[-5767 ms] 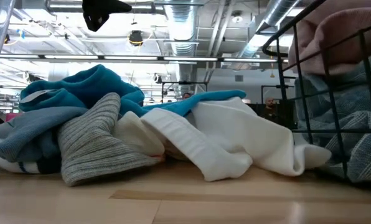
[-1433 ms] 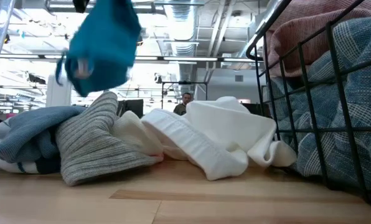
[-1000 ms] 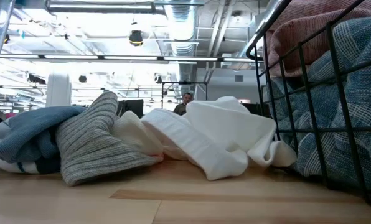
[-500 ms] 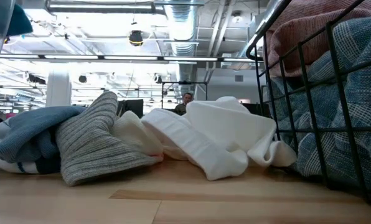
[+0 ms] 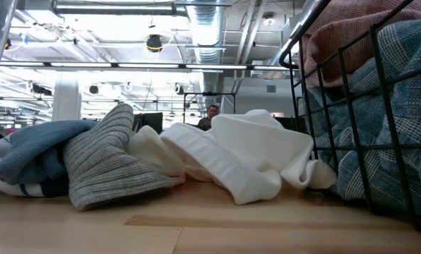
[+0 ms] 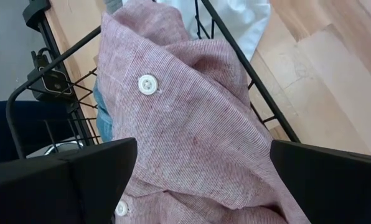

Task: Pick & Place Cloths
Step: Put the blue shorts into the transparent bin

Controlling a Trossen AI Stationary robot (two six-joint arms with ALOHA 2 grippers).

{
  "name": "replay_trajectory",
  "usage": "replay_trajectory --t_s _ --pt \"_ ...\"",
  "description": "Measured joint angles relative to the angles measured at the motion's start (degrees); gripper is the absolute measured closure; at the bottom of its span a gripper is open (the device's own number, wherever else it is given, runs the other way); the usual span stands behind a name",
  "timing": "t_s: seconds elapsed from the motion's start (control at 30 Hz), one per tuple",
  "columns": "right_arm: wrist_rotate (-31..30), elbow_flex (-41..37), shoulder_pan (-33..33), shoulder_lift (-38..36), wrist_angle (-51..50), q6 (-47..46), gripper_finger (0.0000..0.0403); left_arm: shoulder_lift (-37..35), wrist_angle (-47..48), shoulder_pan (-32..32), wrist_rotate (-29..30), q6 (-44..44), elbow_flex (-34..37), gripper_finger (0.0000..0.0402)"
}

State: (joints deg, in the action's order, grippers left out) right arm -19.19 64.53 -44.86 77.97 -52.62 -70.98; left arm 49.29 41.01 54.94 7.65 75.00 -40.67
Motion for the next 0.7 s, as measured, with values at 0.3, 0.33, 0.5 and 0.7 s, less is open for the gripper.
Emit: replay_trajectory --t_s 0.3,0.33,0.5,0.7 --pt "-0.3 0.0 0.0 0.0 0.0 -0.4 0.004 3.8 0.5 -1.7 13.8 0.1 1.8 0.0401" --pt "-0.3 0.0 0.0 0.0 0.0 -0.5 0.004 4.6 0.8 -1.9 14.0 0.0 1.8 0.0401" --pt "-0.3 0.0 0.0 0.0 0.0 -0.5 0.004 8.9 2.0 -1.9 14.5 -1.0 1.6 0.0401" --pt "-0.3 0.0 0.0 0.0 -0.1 -0.5 0.004 9.8 0.4 -2.0 9.9 0.1 1.8 0.04"
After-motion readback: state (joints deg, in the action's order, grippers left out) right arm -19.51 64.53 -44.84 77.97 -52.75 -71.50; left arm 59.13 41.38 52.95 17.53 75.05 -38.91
